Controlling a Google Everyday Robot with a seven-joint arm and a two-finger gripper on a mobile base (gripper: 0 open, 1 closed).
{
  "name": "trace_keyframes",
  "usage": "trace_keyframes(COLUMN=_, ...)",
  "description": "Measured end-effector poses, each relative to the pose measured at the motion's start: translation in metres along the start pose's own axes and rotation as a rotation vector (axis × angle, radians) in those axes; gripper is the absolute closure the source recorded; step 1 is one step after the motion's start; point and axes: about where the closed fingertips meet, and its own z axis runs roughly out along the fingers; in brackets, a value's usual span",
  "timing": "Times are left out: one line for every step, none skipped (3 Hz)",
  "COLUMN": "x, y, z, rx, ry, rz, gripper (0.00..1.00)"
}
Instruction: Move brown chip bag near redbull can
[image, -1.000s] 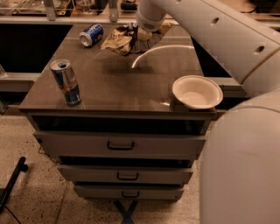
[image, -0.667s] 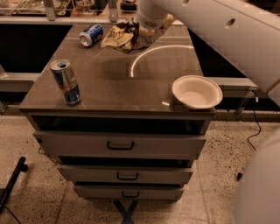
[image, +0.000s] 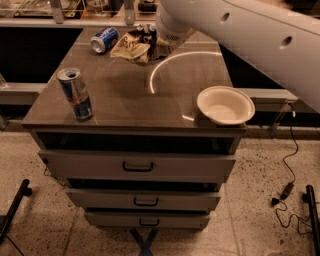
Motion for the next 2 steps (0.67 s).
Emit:
trace_keyframes(x=-0.006, y=0.004, z=0.003, rx=0.007, ry=-0.056, rz=-0.035, gripper=1.00)
trace_keyframes(x=-0.015, y=0.015, z=0.007, rx=0.013, ry=-0.142, rz=-0.082, gripper=1.00)
